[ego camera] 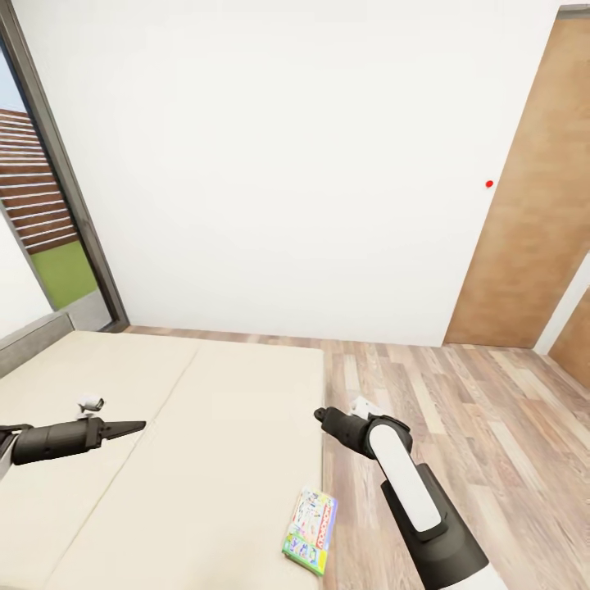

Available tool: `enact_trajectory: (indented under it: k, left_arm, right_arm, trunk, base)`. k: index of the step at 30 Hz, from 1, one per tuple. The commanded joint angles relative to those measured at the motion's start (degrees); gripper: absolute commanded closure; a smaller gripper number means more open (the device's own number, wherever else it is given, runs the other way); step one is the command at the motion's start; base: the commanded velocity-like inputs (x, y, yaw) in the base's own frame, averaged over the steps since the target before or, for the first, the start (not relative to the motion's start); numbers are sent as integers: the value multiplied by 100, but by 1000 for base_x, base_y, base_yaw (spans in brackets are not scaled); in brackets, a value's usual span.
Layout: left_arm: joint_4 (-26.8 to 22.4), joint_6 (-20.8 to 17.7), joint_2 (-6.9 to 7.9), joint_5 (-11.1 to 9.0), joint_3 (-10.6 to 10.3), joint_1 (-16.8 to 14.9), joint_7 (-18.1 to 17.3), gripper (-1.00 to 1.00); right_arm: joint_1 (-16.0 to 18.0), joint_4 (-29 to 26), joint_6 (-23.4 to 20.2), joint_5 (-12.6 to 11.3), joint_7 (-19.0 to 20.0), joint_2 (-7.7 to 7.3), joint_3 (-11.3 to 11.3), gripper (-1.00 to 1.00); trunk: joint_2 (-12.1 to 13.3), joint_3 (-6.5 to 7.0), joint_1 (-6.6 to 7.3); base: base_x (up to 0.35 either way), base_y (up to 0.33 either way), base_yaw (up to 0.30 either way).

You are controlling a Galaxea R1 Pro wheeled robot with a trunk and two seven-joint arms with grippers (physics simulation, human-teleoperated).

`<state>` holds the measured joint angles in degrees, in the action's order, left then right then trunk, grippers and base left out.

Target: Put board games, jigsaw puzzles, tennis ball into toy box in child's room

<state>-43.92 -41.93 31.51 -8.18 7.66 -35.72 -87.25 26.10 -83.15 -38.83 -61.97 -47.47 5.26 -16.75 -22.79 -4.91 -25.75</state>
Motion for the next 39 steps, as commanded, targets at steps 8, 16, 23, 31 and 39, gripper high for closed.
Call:
enact_trajectory:
  k: [8, 16, 23, 31, 39]
  left_arm:
    - [-3, -61, -12, 0, -1, -5, -22, -100]
    - [-3, -59, -13, 0, -1, 0, -20, -100]
    - [-3, -56, -13, 0, -1, 4, -20, -100]
    - [-3, -53, -16, 8, -1, 25, -25, -100]
    - [-3, -52, -19, 9, -1, 30, -28, -100]
  right_arm:
    - [8, -6, -11, -44, -52, 1, -9, -100]
    - [7, -5, -11, -44, -52, 21, -17, -100]
    - [7, -1, -11, -44, -52, 38, -19, -100]
    - [9, 1, -11, -44, -52, 49, -22, -100]
    - [8, 0, -11, -44, -52, 54, -22, -100]
  trunk:
    - [-13, -13, -4]
    - [-13, -13, -4]
    - [-13, -13, -4]
    - [-13, -13, -4]
    - [-13, -12, -4]
  base:
    - [0, -109, 52]
    - [0, -5, 15]
    - [0, -19, 0]
    - [0, -176, 2]
    - [0, -38, 144]
